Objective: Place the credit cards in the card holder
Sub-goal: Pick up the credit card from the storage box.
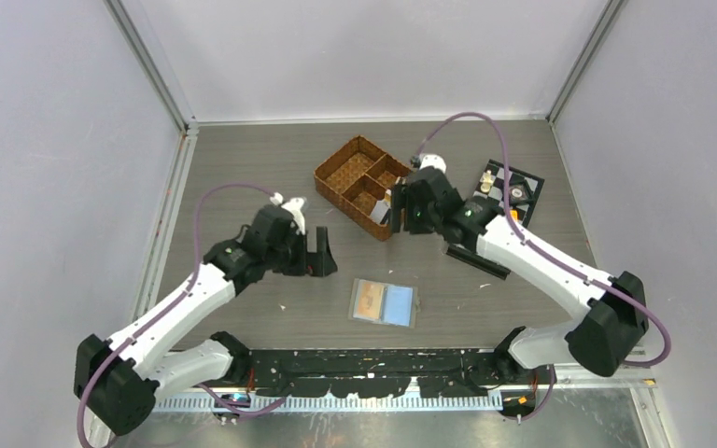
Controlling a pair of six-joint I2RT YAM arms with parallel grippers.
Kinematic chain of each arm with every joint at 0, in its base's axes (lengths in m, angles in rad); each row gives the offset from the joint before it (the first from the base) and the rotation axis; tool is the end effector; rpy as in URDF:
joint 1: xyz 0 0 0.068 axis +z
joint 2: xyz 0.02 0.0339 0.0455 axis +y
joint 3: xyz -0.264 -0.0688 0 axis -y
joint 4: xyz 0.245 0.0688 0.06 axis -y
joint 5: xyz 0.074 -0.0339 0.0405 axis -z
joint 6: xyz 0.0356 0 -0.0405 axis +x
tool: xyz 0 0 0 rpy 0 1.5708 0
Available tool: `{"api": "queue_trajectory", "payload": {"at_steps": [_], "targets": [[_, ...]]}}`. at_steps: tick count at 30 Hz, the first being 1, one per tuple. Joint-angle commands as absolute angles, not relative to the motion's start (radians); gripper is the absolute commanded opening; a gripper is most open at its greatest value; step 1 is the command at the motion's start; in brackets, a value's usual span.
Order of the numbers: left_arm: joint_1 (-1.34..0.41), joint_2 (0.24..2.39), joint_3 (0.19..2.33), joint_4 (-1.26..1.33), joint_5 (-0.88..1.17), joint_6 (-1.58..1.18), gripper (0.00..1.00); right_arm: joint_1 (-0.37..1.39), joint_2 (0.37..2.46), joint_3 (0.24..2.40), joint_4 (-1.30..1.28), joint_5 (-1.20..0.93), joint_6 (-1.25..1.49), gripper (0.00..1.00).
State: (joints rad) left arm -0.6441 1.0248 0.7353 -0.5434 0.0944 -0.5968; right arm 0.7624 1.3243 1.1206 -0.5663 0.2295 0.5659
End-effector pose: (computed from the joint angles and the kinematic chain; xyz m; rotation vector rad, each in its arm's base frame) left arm 0.1647 -0.1279 0.2457 0.1054 2.5122 -0.6618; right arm 0.2122 0.1914 0.3031 -0.1163 2.3472 0.3994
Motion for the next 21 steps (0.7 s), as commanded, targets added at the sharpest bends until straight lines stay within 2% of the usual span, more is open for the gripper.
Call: {"api": "queue_trajectory", "payload": {"at_steps": [1, 6, 9, 14, 21], "targets": [[-0.507, 1.000, 0.898, -0.750, 0.223, -0.414, 0.97, 0.651, 1.419, 1.239, -0.677, 0.243, 0.361, 0.74], [-0.400, 1.024, 0.992, -0.823, 0.200, -0.280, 0.98, 0.604, 1.598, 1.392, -0.701, 0.234, 0.227, 0.74], [-0.394, 1.026, 0.977, -0.802, 0.122, -0.245, 0.99, 0.587, 1.714, 1.480, -0.716, 0.223, 0.163, 0.74], [-0.387, 1.044, 0.953, -0.787, 0.134, -0.233, 0.99, 0.584, 1.863, 1.627, -0.766, 0.182, 0.085, 0.73], [-0.384, 1.033, 0.950, -0.782, 0.143, -0.230, 0.99, 0.583, 2.001, 1.739, -0.818, 0.256, 0.040, 0.66]]}}
